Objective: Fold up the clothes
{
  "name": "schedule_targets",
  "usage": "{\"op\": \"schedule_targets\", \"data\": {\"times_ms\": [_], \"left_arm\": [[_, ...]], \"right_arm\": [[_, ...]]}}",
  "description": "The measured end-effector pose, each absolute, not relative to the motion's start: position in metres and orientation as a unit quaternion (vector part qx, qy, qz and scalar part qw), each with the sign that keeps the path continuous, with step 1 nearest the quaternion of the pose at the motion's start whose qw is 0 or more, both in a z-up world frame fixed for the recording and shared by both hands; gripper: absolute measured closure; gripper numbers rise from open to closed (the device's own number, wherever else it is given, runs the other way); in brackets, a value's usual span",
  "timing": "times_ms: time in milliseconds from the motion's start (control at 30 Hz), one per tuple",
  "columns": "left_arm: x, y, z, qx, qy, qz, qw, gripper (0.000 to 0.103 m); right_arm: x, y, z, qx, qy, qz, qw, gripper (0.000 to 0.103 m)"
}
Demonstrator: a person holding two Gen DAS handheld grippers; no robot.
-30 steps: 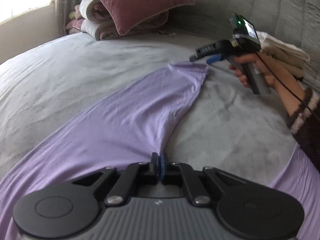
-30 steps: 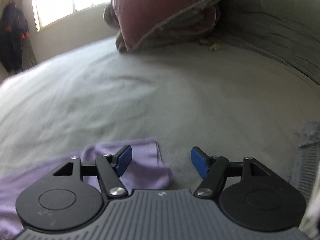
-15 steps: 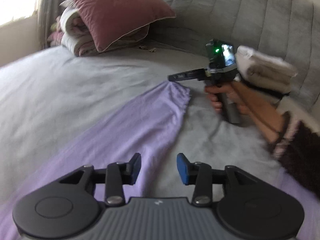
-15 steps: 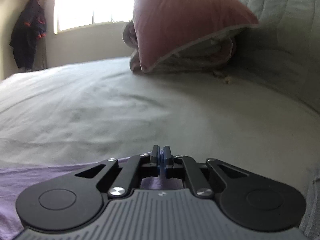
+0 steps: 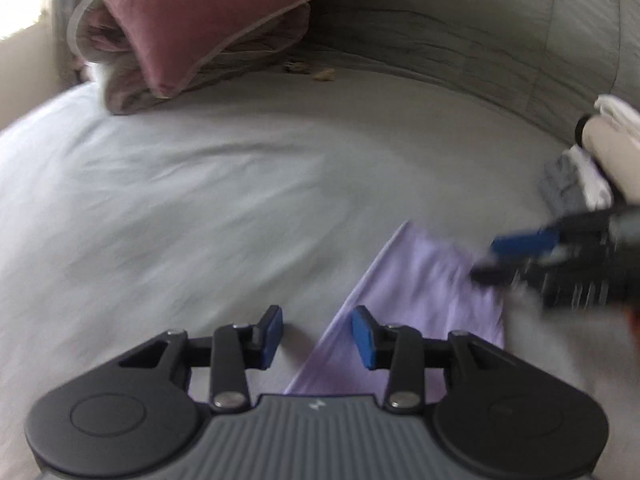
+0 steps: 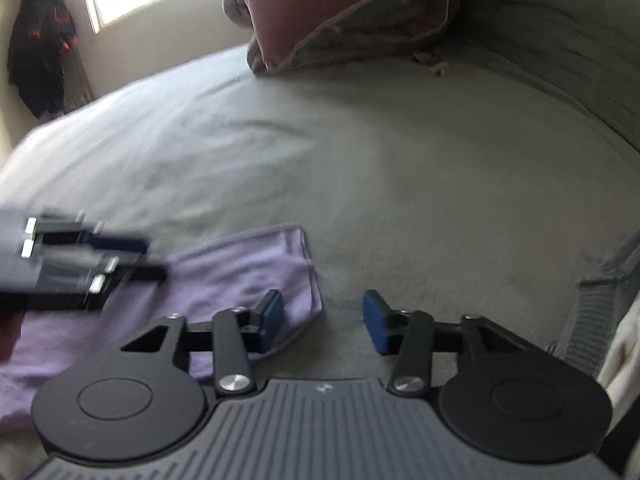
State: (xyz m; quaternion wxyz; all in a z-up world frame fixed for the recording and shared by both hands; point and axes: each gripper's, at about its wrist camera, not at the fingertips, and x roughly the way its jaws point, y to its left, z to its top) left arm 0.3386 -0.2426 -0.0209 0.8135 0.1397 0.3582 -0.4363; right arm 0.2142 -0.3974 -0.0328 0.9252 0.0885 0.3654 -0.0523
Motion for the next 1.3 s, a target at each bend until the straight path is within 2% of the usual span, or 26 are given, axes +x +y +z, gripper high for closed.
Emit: {"op": "schedule_targets", "data": {"times_ms": [33,100,200,233,267,300,333,367,567,733,767,800,833,867,1033,1100,1167,1233,1300], "left_arm": [[0.342,-0.250,-0.020,0.130,0.365,-0.449,0.805,0.064],[0.347,-0.265,-0.020,0.114,0.378,-0.470,0.790,0.064],[0.347,-0.280,-0.020,0.112,0.383,-0.481,0.780,0.064],[0.345,-0.284,-0.021,0.114,0.382,-0.483,0.780,0.068],[0.343,-0.288,-0.023,0.117,0.381,-0.483,0.780,0.077],[0.341,-0.292,-0.024,0.119,0.380,-0.480,0.781,0.100],[0.340,-0.296,-0.025,0.121,0.379,-0.474,0.785,0.101],[0.337,-0.298,-0.025,0.120,0.373,-0.470,0.791,0.101],[0.326,-0.297,-0.030,0.095,0.309,-0.451,0.832,0.101],[0.323,-0.290,-0.043,0.081,0.287,-0.448,0.843,0.097],[0.323,-0.286,-0.041,0.069,0.286,-0.450,0.843,0.094],[0.324,-0.284,-0.040,0.058,0.286,-0.450,0.844,0.087],[0.327,-0.282,-0.038,0.046,0.285,-0.447,0.847,0.079],[0.330,-0.279,-0.037,0.032,0.288,-0.446,0.847,0.076],[0.353,-0.281,-0.039,-0.017,0.350,-0.467,0.812,0.076],[0.359,-0.286,-0.040,-0.026,0.371,-0.474,0.798,0.078],[0.359,-0.291,-0.039,-0.031,0.376,-0.478,0.793,0.102],[0.351,-0.293,-0.037,-0.028,0.351,-0.481,0.803,0.101],[0.343,-0.294,-0.036,-0.025,0.325,-0.483,0.813,0.101]], "right_arm": [[0.214,-0.398,-0.032,0.093,0.364,-0.048,0.925,0.057],[0.213,-0.398,-0.030,0.101,0.362,-0.039,0.926,0.064],[0.214,-0.396,-0.030,0.099,0.361,-0.034,0.927,0.064],[0.215,-0.393,-0.030,0.089,0.362,-0.035,0.927,0.065],[0.215,-0.391,-0.031,0.079,0.363,-0.037,0.928,0.070],[0.216,-0.389,-0.032,0.071,0.364,-0.039,0.928,0.088],[0.216,-0.390,-0.032,0.069,0.364,-0.043,0.928,0.099],[0.216,-0.391,-0.031,0.070,0.363,-0.046,0.928,0.103],[0.208,-0.399,-0.021,0.077,0.332,-0.086,0.936,0.103],[0.217,-0.402,-0.034,0.065,0.348,-0.117,0.928,0.103],[0.217,-0.403,-0.031,0.072,0.342,-0.118,0.930,0.099],[0.216,-0.405,-0.029,0.080,0.334,-0.119,0.931,0.087],[0.214,-0.407,-0.029,0.090,0.327,-0.122,0.933,0.086],[0.214,-0.410,-0.028,0.098,0.323,-0.121,0.933,0.083],[0.216,-0.410,-0.026,0.138,0.320,-0.077,0.934,0.081],[0.220,-0.403,-0.032,0.126,0.331,-0.067,0.933,0.080],[0.223,-0.398,-0.034,0.109,0.337,-0.070,0.932,0.081],[0.224,-0.395,-0.035,0.095,0.338,-0.076,0.933,0.103],[0.225,-0.393,-0.035,0.080,0.339,-0.082,0.934,0.102]]}}
